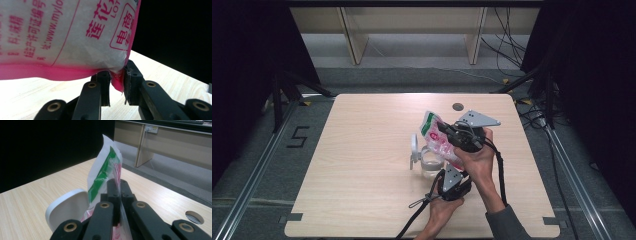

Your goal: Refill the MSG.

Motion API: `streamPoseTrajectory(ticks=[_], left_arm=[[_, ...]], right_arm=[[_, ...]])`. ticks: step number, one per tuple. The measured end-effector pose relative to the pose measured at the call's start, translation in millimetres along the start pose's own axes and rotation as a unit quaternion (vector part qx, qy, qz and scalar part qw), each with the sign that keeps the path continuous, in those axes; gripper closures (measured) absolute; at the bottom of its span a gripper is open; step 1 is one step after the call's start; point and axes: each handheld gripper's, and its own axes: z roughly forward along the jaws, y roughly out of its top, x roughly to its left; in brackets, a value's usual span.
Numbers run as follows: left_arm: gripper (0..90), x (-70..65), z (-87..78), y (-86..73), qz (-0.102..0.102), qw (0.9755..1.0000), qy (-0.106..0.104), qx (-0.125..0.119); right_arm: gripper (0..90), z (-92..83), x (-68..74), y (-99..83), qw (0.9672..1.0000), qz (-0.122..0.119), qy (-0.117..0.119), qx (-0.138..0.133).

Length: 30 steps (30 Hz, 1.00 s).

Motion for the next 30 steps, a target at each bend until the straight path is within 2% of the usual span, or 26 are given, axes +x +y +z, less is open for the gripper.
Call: streamPoseTrajectory(ticks=[4, 5, 6, 18, 28, 30], left_arm=[[76.6, 0.2, 0.9, 0.1, 0.0, 1.0, 0.001, 0.003], [76.6, 0.0, 0.8, 0.2, -0.002, 1.0, 0.0, 0.003], [76.6, -0.2, 0.9, 0.2, -0.001, 1.0, 0.0, 0.002], [76.7, -0.5, 2.1, 1.3, 0.002, 1.0, -0.001, -0.001], [76.7, -0.5, 3.1, 3.9, -0.002, 1.0, -0.003, -0.004], [76.8, -1.3, 5.0, 7.5, -0.001, 1.0, -0.009, -0.004]], right_arm=[[90.0, 0.6, 0.0, -0.1, 0.9999, -0.008, -0.006, 0.002], [90.0, 2.3, 0.7, -0.7, 1.0, 0.001, 0.002, -0.001], [90.0, 1.8, 1.9, -0.9, 1.0, 0.009, -0.003, 0.002], [90.0, 3.2, 0.4, 0.3, 1.0, -0.007, -0.001, 0.0], [90.0, 1.8, 1.9, 1.9, 1.0, 0.001, -0.002, 0.002], [90.0, 1.3, 2.0, 2.5, 1.0, 0.003, -0.004, -0.006]])
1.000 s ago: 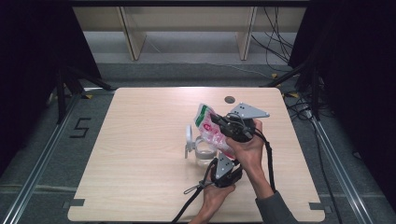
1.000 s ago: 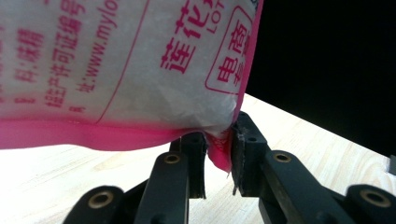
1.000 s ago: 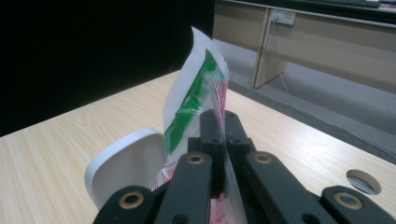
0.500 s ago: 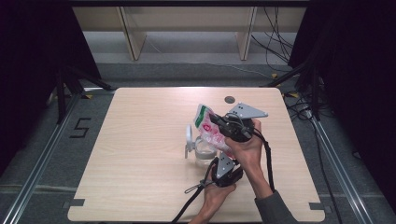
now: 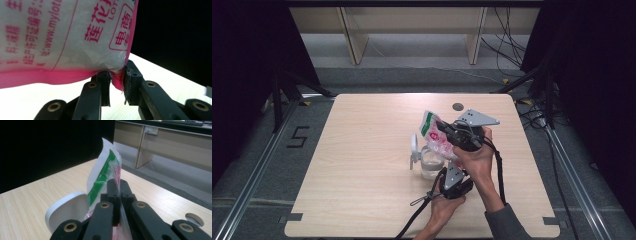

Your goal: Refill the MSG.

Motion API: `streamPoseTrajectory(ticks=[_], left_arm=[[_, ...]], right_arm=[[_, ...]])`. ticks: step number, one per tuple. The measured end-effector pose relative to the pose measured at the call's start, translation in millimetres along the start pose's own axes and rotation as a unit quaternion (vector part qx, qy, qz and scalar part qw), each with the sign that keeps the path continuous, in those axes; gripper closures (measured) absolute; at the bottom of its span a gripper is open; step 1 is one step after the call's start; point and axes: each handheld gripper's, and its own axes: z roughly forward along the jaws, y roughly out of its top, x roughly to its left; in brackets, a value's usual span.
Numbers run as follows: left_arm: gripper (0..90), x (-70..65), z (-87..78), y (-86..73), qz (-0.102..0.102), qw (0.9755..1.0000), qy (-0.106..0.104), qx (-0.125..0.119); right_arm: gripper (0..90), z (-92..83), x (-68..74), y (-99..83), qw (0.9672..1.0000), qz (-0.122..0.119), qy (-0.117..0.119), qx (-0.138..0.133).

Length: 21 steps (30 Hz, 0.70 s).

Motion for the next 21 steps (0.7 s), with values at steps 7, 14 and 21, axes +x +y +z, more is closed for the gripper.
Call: streamPoseTrajectory(ticks=[7, 14, 21], left_arm=[[76.8, -1.4, 0.8, 1.7, 0.002, 1.0, 0.003, -0.001], [76.8, -0.4, 1.6, -0.5, -0.003, 1.0, 0.002, -0.003], [76.9, 0.2, 1.3, -2.1, -0.007, 0.9999, 0.004, -0.006]], right_arm=[[90.0, -3.4, -4.6, 2.8, 0.9999, -0.009, 0.001, -0.006], [90.0, 0.3, -3.4, 1.8, 1.0, -0.006, 0.005, 0.002], [90.0, 3.3, -0.9, 0.3, 1.0, -0.004, 0.004, 0.002]])
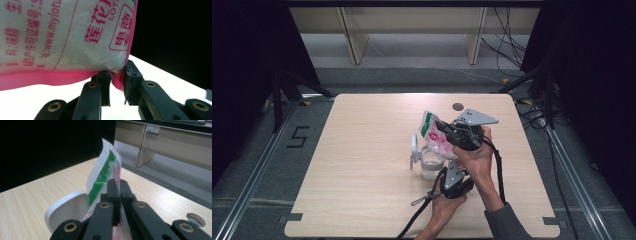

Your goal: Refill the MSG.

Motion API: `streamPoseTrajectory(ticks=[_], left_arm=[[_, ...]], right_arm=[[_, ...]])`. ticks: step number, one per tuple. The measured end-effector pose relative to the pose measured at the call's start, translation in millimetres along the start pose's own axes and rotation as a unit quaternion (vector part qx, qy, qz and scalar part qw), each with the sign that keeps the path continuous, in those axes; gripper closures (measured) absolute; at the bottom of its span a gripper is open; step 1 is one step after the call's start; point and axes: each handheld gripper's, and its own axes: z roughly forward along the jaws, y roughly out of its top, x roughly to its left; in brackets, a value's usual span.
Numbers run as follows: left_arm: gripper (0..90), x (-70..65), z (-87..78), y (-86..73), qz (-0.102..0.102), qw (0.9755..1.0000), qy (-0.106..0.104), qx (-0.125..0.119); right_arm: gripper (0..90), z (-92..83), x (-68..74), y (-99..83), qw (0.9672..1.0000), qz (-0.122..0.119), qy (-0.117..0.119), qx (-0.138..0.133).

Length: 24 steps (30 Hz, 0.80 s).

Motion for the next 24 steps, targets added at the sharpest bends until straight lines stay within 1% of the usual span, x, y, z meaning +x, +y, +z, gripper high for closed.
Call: streamPoseTrajectory(ticks=[1, 2, 4, 5, 6, 7, 8, 9, 11, 13, 15, 16, 17, 19, 20, 21, 23, 24], left_arm=[[76.9, -0.1, 0.2, 0.0, 0.0, 1.0, 0.0, -0.001], [76.9, -0.2, 0.3, -0.1, 0.0, 1.0, 0.0, -0.002], [76.8, -0.6, 0.2, -0.1, -0.001, 1.0, 0.0, -0.002], [76.9, -0.6, 0.3, -0.1, -0.001, 1.0, 0.0, -0.002], [76.9, -0.7, 0.5, -0.1, -0.002, 1.0, 0.0, -0.003], [76.9, -0.5, 0.9, 0.0, -0.001, 1.0, 0.0, -0.002], [76.9, -0.3, 1.3, 0.0, 0.0, 1.0, -0.001, -0.003], [76.9, -0.5, 0.9, 0.2, -0.001, 1.0, 0.0, -0.002], [76.8, -0.6, 0.8, 0.3, -0.003, 1.0, 0.0, -0.004], [76.9, -0.6, 1.2, 0.1, -0.003, 1.0, -0.001, -0.005], [76.9, -0.6, 1.0, 0.4, -0.005, 1.0, -0.001, -0.004], [76.9, -0.4, 0.9, 0.5, -0.005, 1.0, -0.002, -0.004], [76.9, -0.3, 1.2, 0.3, -0.005, 1.0, -0.002, -0.005], [76.9, -0.2, 1.6, 0.2, -0.005, 1.0, -0.002, -0.006], [76.9, -0.4, 1.3, 0.3, -0.005, 1.0, -0.001, -0.004], [76.9, -0.4, 1.3, 0.2, -0.006, 1.0, -0.003, -0.005], [76.9, -0.5, 1.6, -0.1, -0.006, 1.0, -0.002, -0.007], [76.9, -0.4, 1.4, 0.0, -0.006, 1.0, -0.001, -0.006]], right_arm=[[90.0, 0.1, 0.0, 0.0, 1.0, -0.001, 0.001, 0.001], [90.0, 0.1, 1.0, 0.0, 1.0, 0.005, 0.003, 0.004], [90.0, 0.3, 0.7, 0.2, 1.0, 0.003, 0.003, 0.005], [90.0, -0.3, 0.5, 0.5, 0.9999, 0.0, 0.003, 0.01], [90.0, 0.1, -0.4, 0.6, 0.9999, -0.005, 0.005, 0.01], [90.0, 1.4, -0.2, 0.3, 0.9999, -0.006, 0.008, 0.004], [90.0, 1.2, -0.9, 0.6, 0.9999, -0.017, -0.001, 0.004], [90.0, 1.6, -1.2, 0.9, 0.9998, -0.021, -0.003, 0.002], [90.0, 1.8, 0.9, 0.6, 0.9999, -0.007, 0.004, 0.01], [90.0, 2.5, 1.3, 0.7, 0.9998, -0.012, 0.007, 0.011], [90.0, 4.5, 1.5, 0.6, 0.9998, -0.021, 0.001, 0.004], [90.0, 4.0, 1.0, 1.0, 0.9997, -0.021, 0.005, 0.01], [90.0, 4.2, 2.1, 0.6, 0.9998, -0.015, 0.003, 0.009], [90.0, 4.3, 1.8, 0.8, 0.9998, -0.017, 0.006, 0.01], [90.0, 4.6, 1.4, 0.8, 0.9998, -0.02, 0.003, 0.009], [90.0, 4.8, 2.3, 0.3, 0.9999, -0.008, 0.009, 0.01], [90.0, 5.0, 2.6, 0.0, 0.9999, -0.007, 0.002, 0.012], [90.0, 5.0, 2.6, 0.1, 0.9999, -0.008, 0.003, 0.012]])
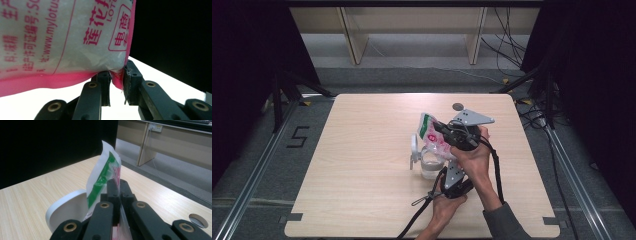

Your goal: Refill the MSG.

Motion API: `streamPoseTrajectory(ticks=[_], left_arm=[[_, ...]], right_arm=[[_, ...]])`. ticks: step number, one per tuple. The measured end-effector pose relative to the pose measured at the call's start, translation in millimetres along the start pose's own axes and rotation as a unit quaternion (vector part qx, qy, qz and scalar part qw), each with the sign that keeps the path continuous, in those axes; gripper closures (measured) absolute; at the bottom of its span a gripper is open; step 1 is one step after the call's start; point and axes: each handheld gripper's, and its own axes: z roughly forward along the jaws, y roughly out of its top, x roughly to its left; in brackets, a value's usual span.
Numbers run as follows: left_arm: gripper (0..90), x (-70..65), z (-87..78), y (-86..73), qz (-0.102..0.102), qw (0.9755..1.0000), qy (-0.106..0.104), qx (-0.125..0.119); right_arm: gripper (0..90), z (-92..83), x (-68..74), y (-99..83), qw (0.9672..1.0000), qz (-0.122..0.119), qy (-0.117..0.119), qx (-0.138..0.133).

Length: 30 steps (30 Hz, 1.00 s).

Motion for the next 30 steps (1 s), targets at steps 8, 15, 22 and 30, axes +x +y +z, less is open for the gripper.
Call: streamPoseTrajectory(ticks=[8, 15, 22, 30], left_arm=[[76.9, -1.2, 0.4, 1.5, -0.004, 1.0, -0.002, -0.004], [76.9, -1.5, 0.3, 1.4, -0.004, 1.0, -0.003, -0.003], [76.9, -1.9, 0.2, 1.3, -0.001, 1.0, -0.003, -0.004], [77.0, -2.0, 0.1, 1.4, -0.001, 1.0, -0.003, -0.003]], right_arm=[[90.0, 1.9, -0.3, 0.7, 0.9999, -0.01, 0.008, -0.006], [90.0, 1.0, -1.2, 0.3, 1.0, 0.0, 0.005, 0.006], [90.0, 0.3, -1.6, 0.8, 1.0, 0.001, 0.003, 0.003], [90.0, 0.2, -2.1, 0.8, 1.0, -0.001, 0.005, 0.001]])
